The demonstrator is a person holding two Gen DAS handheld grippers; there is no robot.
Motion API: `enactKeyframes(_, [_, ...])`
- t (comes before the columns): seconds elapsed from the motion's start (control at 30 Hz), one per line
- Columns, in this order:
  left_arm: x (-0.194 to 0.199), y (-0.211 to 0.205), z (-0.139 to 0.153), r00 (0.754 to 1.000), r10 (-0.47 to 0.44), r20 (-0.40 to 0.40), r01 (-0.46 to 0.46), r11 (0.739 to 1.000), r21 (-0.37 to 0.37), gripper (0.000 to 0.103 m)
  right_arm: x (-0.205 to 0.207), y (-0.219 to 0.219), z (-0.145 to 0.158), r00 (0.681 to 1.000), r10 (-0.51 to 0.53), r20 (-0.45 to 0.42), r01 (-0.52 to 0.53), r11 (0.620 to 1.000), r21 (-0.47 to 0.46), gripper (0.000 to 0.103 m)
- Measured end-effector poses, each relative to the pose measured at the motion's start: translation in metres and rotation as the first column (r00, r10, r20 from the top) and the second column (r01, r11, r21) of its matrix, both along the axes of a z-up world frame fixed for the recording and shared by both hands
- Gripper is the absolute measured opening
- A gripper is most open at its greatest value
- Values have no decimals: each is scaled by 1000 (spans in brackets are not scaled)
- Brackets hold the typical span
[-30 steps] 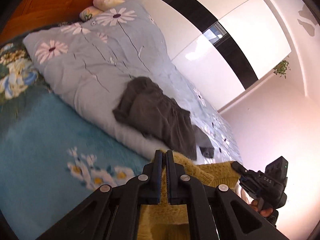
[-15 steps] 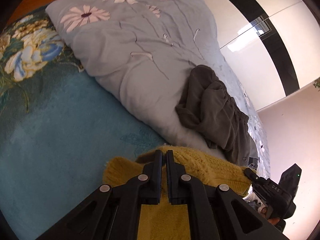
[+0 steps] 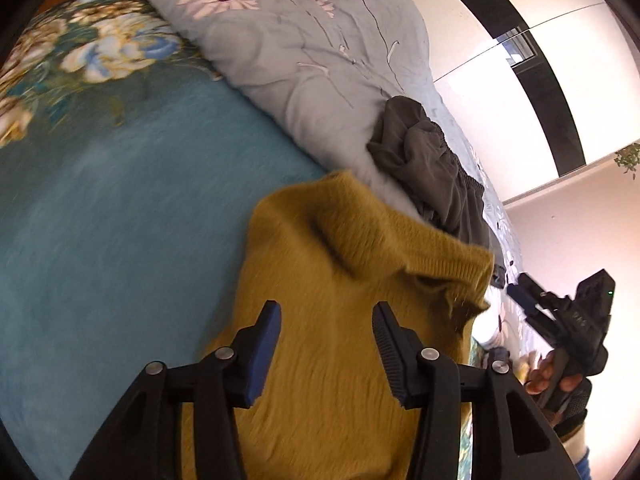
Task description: Fold clothes
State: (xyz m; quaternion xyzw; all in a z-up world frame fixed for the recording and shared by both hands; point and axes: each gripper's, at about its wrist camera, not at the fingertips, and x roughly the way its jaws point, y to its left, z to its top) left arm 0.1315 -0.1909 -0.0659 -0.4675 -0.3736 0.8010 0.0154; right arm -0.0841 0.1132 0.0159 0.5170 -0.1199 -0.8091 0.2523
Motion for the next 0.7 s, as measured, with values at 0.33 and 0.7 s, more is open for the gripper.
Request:
enactKeyframes(0.33, [130,1,-43,984,114,135,-115,993,2,53,152,111,-40,993,-113,46,114,993,-22,52])
enactKeyframes(0.7, [181,25,-37,983,165,77,-172,980,98,55,265,155,-135,896,-307,320,366,920,-140,52])
